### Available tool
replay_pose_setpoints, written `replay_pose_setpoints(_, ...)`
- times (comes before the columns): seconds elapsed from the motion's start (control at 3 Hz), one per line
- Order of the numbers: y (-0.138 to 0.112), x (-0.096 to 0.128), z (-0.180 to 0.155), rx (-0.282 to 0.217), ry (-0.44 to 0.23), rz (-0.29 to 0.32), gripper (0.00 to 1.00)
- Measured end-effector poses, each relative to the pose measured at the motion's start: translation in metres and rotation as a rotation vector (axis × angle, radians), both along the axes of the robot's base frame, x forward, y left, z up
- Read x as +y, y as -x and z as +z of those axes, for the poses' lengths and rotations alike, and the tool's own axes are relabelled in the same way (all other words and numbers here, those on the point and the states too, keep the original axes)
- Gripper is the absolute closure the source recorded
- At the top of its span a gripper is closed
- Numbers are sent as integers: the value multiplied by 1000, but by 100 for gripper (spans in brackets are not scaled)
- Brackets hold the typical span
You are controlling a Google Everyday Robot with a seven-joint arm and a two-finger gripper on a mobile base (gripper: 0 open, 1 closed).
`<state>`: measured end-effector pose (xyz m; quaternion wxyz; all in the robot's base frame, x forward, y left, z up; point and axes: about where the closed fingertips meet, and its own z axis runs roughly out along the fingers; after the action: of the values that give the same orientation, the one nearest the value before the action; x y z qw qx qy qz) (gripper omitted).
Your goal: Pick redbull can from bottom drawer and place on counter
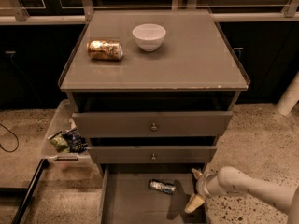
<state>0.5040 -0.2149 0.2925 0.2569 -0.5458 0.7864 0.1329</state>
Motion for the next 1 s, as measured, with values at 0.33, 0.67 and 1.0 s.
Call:
replay_pose_setpoints(0.33, -6, 18, -38, -32, -48, 6, 0)
replay_pose_setpoints(0.67, -6, 18, -38, -32, -48, 6, 0)
replay_pose_setpoints(1.0, -11, 25, -52, -53, -54, 7, 0)
